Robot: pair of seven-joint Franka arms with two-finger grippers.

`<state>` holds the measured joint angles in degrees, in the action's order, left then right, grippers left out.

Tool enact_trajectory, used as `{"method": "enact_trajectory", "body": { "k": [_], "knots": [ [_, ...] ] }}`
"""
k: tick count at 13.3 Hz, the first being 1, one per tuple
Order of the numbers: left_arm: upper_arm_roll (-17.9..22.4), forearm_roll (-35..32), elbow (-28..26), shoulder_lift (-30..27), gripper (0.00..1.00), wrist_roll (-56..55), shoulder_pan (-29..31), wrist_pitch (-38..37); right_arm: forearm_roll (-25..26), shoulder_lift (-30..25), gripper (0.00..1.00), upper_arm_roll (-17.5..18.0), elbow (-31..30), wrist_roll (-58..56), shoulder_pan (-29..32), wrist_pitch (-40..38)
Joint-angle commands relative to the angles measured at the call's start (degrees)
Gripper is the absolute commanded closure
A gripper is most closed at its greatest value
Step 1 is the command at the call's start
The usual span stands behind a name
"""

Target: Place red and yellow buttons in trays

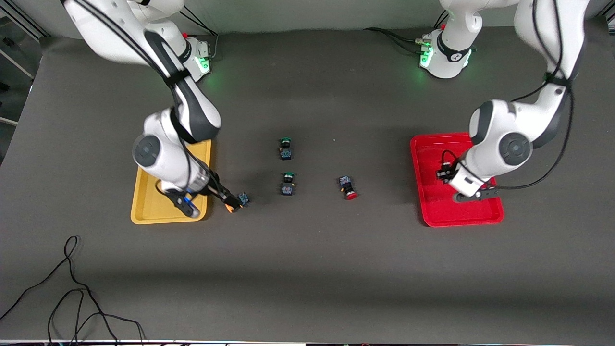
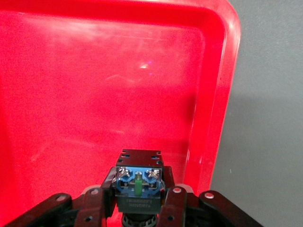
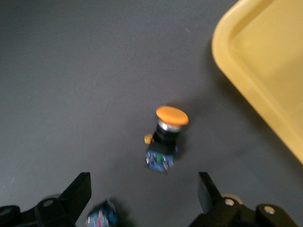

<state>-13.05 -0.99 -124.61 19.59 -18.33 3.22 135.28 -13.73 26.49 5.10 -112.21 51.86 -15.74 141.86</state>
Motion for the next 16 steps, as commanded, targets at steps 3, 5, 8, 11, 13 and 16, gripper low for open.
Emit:
{"method": "enact_trajectory", "body": {
  "k": [3,5,8,11,13,16],
  "knots": [
    [-0.3,-3.2,0.8,2.0,0.03,0.4,-0.2,1.0,-0.4,7.5,0.0,0.0,3.3,2.2,-0.2,2.8],
    [-0.3,-3.2,1.9,0.3,0.01,0.3,-0.1,-2.1,-0.4,7.9,0.08,0.0,3.1,2.4,-0.2,3.0],
    [-0.6,-2.7,7.6,-2.9,0.01,-0.6,-0.2,-12.7,-0.5,8.1,0.4,0.1,2.8,2.4,-0.4,4.0],
    [-1.4,0.5,14.5,-3.0,0.0,-4.2,-2.1,-18.8,-0.5,8.0,0.67,0.1,1.1,2.4,-0.4,5.9],
    [-1.9,2.4,18.2,-1.9,0.0,-12.0,-5.6,-18.8,-0.5,6.8,0.78,0.1,0.7,2.4,-0.3,5.4],
    [-1.9,2.3,24.9,2.1,0.0,-26.4,-12.7,-18.7,-0.6,1.0,0.79,-0.3,0.8,1.6,0.5,0.4]
  ]
}}
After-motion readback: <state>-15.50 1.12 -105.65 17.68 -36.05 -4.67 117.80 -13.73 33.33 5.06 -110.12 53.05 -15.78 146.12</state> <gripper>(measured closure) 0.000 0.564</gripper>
